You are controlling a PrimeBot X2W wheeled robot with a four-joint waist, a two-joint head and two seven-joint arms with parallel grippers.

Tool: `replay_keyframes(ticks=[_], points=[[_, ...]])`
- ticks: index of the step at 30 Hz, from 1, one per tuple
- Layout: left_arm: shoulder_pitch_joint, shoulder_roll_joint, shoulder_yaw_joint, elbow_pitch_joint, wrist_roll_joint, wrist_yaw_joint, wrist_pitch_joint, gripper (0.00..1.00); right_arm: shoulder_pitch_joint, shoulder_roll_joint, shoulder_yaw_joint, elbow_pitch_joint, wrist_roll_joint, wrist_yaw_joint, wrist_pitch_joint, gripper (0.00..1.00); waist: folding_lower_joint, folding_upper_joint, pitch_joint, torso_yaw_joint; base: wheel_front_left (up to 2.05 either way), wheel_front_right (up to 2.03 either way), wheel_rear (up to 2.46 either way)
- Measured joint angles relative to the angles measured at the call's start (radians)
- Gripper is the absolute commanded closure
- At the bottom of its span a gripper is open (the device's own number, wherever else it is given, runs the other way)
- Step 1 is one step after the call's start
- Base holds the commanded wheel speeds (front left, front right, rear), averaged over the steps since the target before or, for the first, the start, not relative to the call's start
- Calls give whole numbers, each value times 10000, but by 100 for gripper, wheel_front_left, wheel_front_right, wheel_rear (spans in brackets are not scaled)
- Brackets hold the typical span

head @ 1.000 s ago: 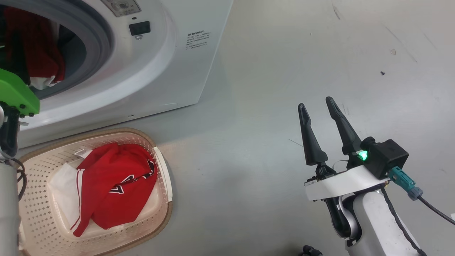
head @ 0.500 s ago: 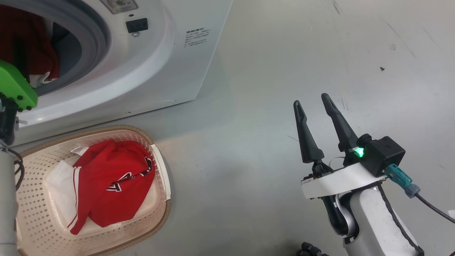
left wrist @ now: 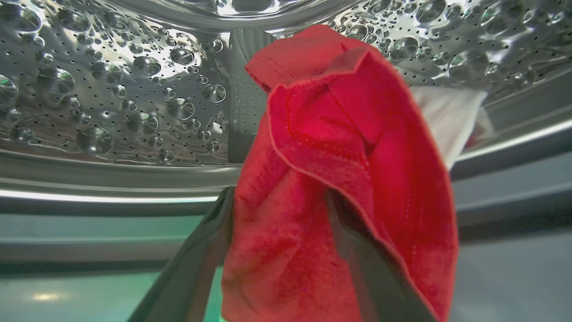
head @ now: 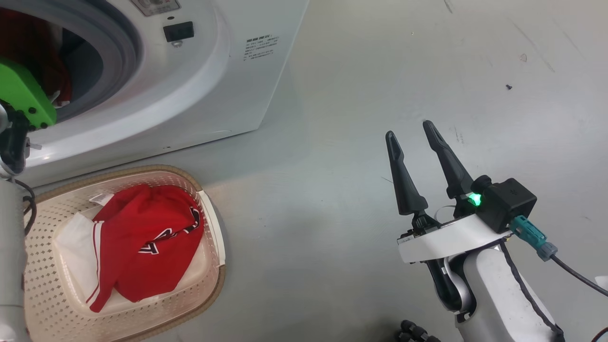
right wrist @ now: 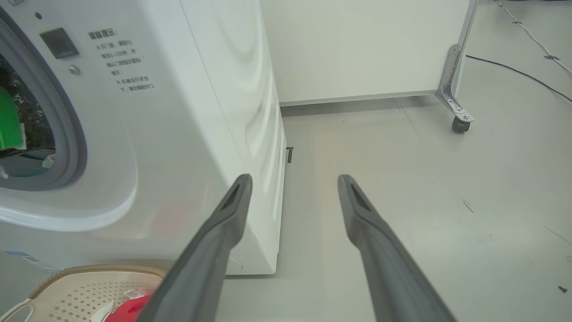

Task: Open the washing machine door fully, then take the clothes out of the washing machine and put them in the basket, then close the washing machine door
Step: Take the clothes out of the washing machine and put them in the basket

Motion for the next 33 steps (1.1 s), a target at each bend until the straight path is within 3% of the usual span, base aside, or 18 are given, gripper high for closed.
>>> replay_keyframes(ticks=[12, 13, 15, 33], points=[[-474, 36, -130, 464, 4, -142, -2, 0, -83, 0, 36, 0, 61, -79, 0, 0, 0, 0, 88, -105, 0, 0, 0], [-526, 40, -151, 516, 4, -167, -4, 29, -84, 0, 40, 2, 63, -86, -2, 0, 0, 0, 92, -112, 0, 0, 0], [-597, 35, -199, 616, 4, -188, -19, 100, -87, 0, 42, 2, 63, -88, -2, 0, 0, 0, 95, -123, 0, 0, 0], [-694, -236, -579, 1425, 4, -443, -754, 100, -236, -2, 19, 217, 52, -163, -2, 0, 0, 0, -216, 25, 0, 0, 0]])
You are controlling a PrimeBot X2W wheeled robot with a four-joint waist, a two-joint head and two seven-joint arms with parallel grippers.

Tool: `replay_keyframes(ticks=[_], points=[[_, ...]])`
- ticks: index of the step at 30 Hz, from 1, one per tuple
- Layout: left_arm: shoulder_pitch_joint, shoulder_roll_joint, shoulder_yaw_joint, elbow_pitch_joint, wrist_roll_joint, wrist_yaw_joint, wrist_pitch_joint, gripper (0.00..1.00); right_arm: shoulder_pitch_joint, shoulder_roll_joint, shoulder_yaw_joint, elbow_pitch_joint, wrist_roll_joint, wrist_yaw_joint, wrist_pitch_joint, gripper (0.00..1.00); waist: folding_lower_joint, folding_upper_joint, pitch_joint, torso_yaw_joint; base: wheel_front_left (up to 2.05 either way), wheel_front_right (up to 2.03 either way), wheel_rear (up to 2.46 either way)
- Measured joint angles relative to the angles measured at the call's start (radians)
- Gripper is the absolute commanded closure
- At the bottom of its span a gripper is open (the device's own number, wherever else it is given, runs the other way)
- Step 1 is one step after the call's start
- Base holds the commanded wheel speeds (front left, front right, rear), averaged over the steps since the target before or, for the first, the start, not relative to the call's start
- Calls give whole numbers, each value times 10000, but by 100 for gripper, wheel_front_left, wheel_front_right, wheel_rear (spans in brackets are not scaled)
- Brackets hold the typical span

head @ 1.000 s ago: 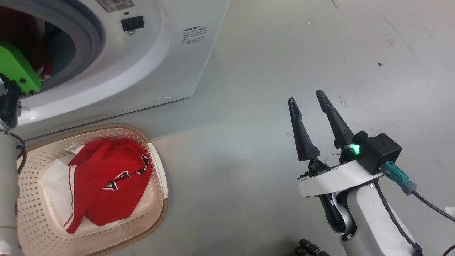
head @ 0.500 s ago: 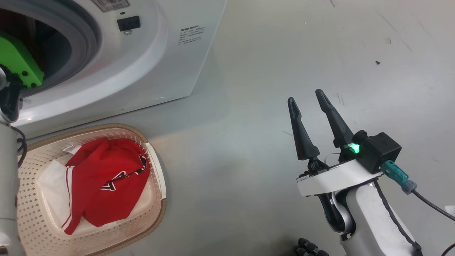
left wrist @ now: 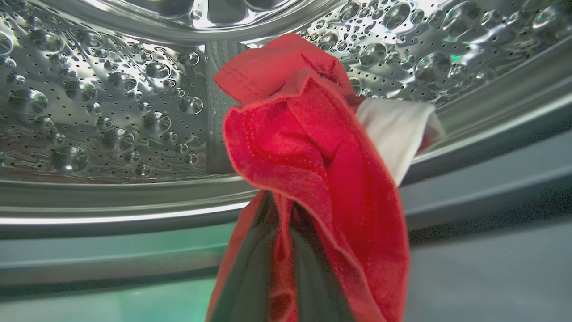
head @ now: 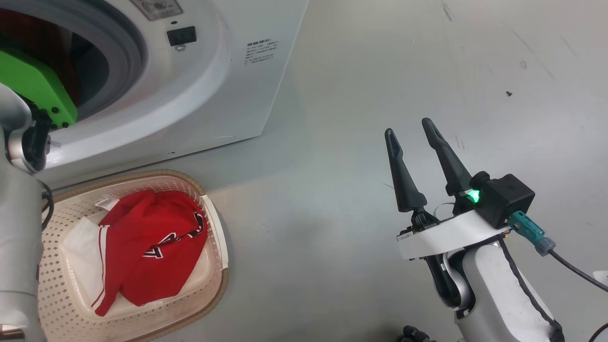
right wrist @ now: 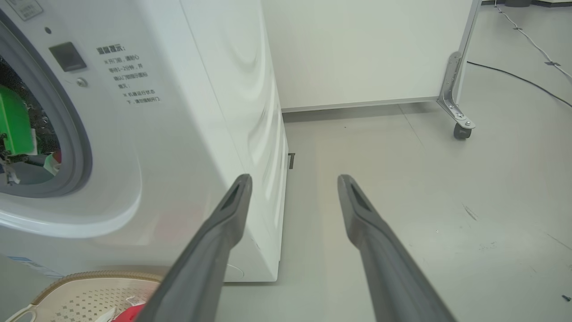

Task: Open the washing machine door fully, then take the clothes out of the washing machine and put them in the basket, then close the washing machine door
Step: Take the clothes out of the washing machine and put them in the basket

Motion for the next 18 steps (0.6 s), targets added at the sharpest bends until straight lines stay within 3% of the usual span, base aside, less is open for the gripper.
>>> replay_keyframes(ticks=[18], points=[[931, -598, -251, 660, -188, -176, -1632, 100, 44, -6, -328, 564, -332, 107, 0, 0, 0, 0, -1274, 649, 0, 0, 0]])
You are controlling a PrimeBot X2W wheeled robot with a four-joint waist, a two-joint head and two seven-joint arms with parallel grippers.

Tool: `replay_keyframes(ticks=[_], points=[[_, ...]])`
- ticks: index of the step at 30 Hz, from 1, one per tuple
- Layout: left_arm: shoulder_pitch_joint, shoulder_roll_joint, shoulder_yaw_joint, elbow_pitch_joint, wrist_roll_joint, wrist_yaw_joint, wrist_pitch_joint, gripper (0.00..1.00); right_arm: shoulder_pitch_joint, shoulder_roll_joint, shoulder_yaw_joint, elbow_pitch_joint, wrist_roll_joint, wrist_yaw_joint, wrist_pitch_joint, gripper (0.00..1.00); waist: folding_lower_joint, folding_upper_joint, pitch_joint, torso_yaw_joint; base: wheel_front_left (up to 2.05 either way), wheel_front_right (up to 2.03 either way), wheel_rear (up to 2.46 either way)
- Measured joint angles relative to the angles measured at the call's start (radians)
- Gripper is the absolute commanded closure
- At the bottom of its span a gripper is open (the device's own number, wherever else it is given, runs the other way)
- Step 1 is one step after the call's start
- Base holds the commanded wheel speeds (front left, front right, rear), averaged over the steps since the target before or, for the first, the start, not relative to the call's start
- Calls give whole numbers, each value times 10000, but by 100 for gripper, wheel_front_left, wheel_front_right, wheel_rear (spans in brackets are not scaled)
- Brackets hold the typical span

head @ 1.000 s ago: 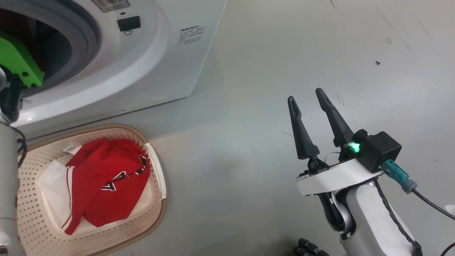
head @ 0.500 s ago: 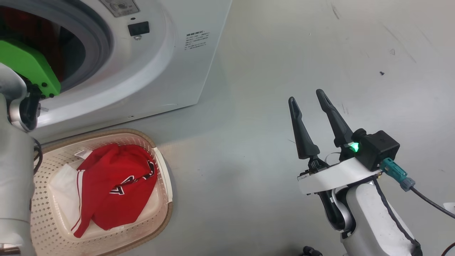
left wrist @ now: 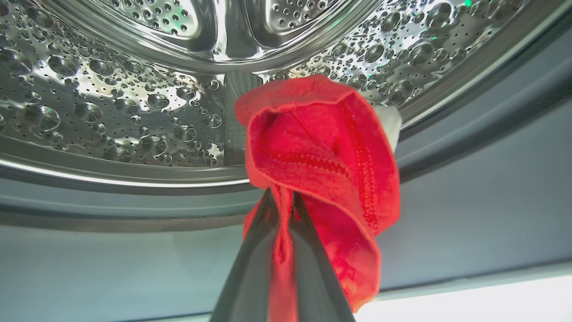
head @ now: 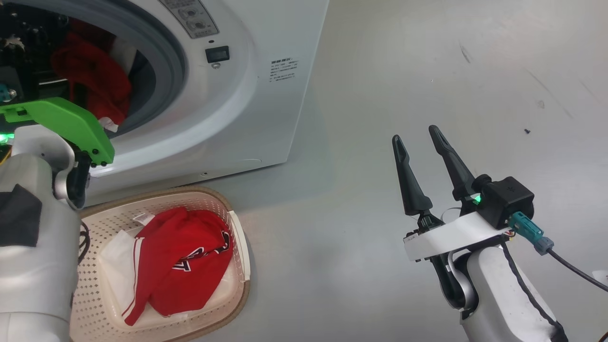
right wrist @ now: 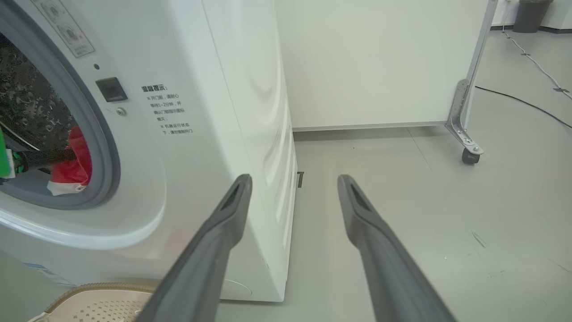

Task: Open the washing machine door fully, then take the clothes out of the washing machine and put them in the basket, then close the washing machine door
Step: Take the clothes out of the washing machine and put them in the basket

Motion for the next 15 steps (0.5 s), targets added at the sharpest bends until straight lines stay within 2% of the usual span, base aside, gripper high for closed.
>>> replay_keyframes(ticks=[15], points=[[953, -125, -474, 81, -150, -12, -989, 100, 447, -10, -314, 324, -117, 171, 0, 0, 0, 0, -1095, 801, 0, 0, 0]])
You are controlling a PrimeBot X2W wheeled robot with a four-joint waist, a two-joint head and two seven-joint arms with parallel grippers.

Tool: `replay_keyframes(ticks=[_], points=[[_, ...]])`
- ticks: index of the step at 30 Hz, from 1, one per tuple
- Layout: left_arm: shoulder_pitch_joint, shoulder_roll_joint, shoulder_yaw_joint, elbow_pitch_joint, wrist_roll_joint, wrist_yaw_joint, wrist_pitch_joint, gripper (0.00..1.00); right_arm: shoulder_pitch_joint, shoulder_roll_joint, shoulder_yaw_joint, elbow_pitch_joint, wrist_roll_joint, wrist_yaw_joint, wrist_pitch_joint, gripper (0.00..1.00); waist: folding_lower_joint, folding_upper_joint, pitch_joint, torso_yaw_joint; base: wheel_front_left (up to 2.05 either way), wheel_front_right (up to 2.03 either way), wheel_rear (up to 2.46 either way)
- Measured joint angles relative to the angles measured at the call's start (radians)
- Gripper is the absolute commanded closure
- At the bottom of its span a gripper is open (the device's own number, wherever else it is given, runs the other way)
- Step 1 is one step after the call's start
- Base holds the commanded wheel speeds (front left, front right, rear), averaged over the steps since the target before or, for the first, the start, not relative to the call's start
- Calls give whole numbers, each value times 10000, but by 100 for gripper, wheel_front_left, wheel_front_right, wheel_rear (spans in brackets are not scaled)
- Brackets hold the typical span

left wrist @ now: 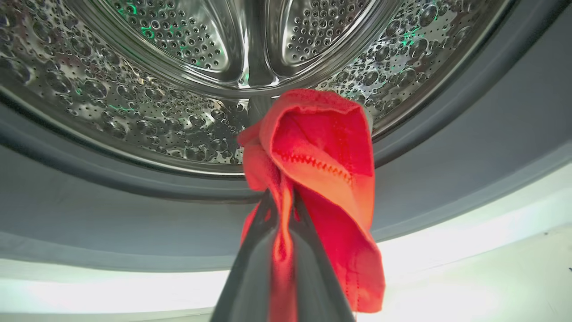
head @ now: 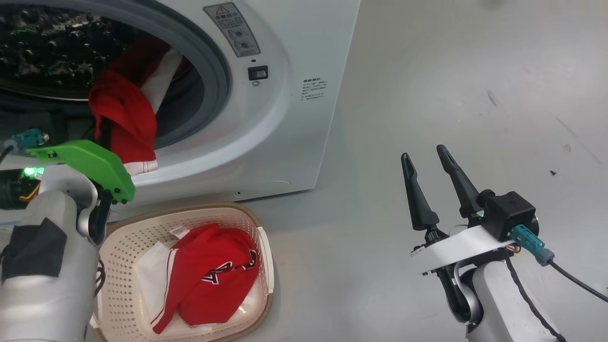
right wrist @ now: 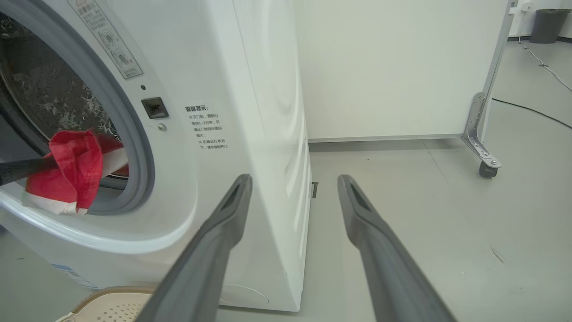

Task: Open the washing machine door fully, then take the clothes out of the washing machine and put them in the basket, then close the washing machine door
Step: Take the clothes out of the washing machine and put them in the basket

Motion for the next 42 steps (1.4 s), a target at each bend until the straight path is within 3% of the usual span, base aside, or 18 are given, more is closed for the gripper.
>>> replay_keyframes(ticks=[26, 33, 42], points=[[2358, -71, -671, -660, 293, -2, -1998, 100, 828, -4, -192, 265, 4, 205, 2, 0, 0, 0, -1745, 984, 0, 0, 0], [2775, 234, -715, -1450, 545, -2, -2443, 100, 992, -2, -140, 276, 8, 257, 2, 0, 0, 0, -1959, 1140, 0, 0, 0], [3076, 234, -533, -2905, 709, 0, -2627, 100, 1029, -2, -150, 282, 8, 270, 2, 0, 0, 0, -2079, 1193, 0, 0, 0]])
